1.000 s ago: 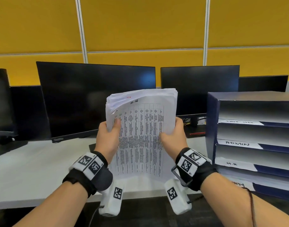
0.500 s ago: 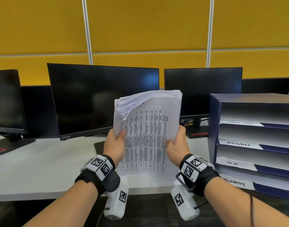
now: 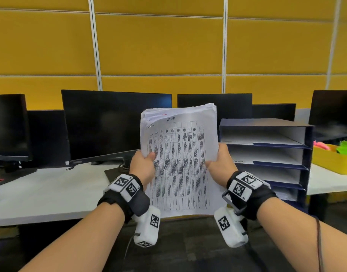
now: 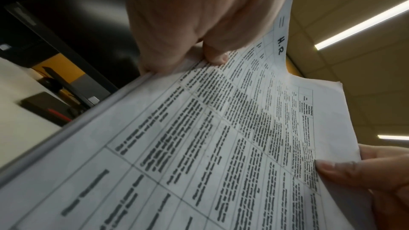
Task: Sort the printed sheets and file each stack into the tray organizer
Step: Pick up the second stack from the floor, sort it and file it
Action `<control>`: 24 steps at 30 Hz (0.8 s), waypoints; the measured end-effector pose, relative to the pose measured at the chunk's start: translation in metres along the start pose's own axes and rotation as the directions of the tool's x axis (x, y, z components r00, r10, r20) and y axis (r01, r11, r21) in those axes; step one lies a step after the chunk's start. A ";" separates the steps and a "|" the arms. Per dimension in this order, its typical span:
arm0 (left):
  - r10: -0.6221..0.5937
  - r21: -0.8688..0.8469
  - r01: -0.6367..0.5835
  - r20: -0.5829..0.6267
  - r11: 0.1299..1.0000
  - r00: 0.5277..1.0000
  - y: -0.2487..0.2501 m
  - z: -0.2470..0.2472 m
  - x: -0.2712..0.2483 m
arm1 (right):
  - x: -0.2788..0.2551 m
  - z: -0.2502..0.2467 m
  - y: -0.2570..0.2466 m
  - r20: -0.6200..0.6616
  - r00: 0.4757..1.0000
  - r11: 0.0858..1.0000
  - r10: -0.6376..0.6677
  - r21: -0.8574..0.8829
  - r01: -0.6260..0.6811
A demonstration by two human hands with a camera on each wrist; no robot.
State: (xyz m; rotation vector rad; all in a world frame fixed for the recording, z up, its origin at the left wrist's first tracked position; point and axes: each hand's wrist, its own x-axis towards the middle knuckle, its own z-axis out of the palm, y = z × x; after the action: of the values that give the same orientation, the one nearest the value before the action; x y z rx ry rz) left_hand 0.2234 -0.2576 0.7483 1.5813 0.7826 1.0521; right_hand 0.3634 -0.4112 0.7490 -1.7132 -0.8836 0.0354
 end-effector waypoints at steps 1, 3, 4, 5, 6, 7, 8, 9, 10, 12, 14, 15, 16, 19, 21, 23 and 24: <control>0.001 0.001 -0.001 0.026 1.000 1.000 0.001 0.008 -0.011 | -0.010 -0.013 0.005 -0.006 1.000 1.000 0.018 -0.002 -0.018; 0.001 0.011 -0.002 0.064 1.000 0.998 -0.002 0.027 -0.028 | -0.025 -0.036 0.015 -0.027 0.998 0.998 0.054 -0.017 -0.055; -0.002 0.019 0.001 0.086 1.000 0.996 -0.005 0.038 -0.036 | -0.032 -0.048 0.022 -0.047 0.996 0.997 0.072 -0.023 -0.073; -0.012 0.030 0.009 0.104 1.000 0.994 -0.008 0.049 -0.044 | -0.039 -0.060 0.029 -0.064 0.994 0.995 0.093 -0.026 -0.095; -0.018 0.042 0.013 0.116 0.999 0.993 -0.012 0.060 -0.049 | -0.043 -0.070 0.037 -0.071 0.991 0.993 0.115 -0.032 -0.118; -0.024 0.060 0.017 0.130 0.998 0.991 -0.016 0.072 -0.055 | -0.045 -0.078 0.047 -0.073 0.986 0.987 0.148 -0.048 -0.151; -0.034 0.079 0.023 0.137 0.997 0.990 -0.021 0.082 -0.058 | -0.047 -0.085 0.056 -0.067 0.982 0.981 0.174 -0.069 -0.179; -0.048 0.104 0.032 0.150 0.994 0.988 -0.025 0.093 -0.062 | -0.048 -0.093 0.068 -0.065 0.980 0.976 0.188 -0.096 -0.194; -0.067 0.126 0.047 0.166 0.991 0.984 -0.029 0.106 -0.066 | -0.050 -0.102 0.078 -0.065 0.976 0.968 0.207 -0.130 -0.214; -0.110 0.161 0.080 0.193 0.984 0.975 -0.037 0.126 -0.073 | -0.050 -0.118 0.097 -0.084 0.961 0.939 0.264 -0.203 -0.276; -0.136 0.201 0.092 0.214 0.975 0.967 -0.041 0.142 -0.082 | -0.053 -0.130 0.112 -0.080 0.955 0.885 0.285 -0.360 -0.295; -0.139 0.220 0.090 0.222 0.971 0.965 -0.043 0.148 -0.085 | -0.054 -0.134 0.117 -0.065 0.953 0.855 0.294 -0.427 -0.293; -0.142 0.233 0.087 0.230 0.968 0.963 -0.044 0.153 -0.088 | -0.058 -0.136 0.117 -0.029 0.950 0.831 0.310 -0.478 -0.286; -0.135 0.246 0.065 0.280 0.967 0.951 -0.047 0.165 -0.093 | -0.071 -0.147 0.101 0.063 0.904 0.565 0.422 -0.799 -0.208; -0.120 0.272 0.028 0.326 0.962 0.938 -0.048 0.172 -0.094 | -0.071 -0.158 0.101 0.141 0.893 0.334 0.428 -0.943 -0.012; -0.108 0.291 0.002 0.350 0.957 0.930 -0.049 0.176 -0.094 | -0.069 -0.164 0.105 0.183 0.868 0.279 0.461 -0.959 0.054; -0.107 0.296 -0.003 0.355 0.955 0.929 -0.050 0.177 -0.093 | -0.067 -0.166 0.108 0.171 0.862 0.250 0.477 -0.967 0.053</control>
State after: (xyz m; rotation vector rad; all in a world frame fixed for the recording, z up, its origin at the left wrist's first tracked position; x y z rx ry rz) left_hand 0.3494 -0.3977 0.6632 1.9268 0.7380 0.5876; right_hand 0.4481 -0.5926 0.6890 -3.1417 -1.0646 0.0956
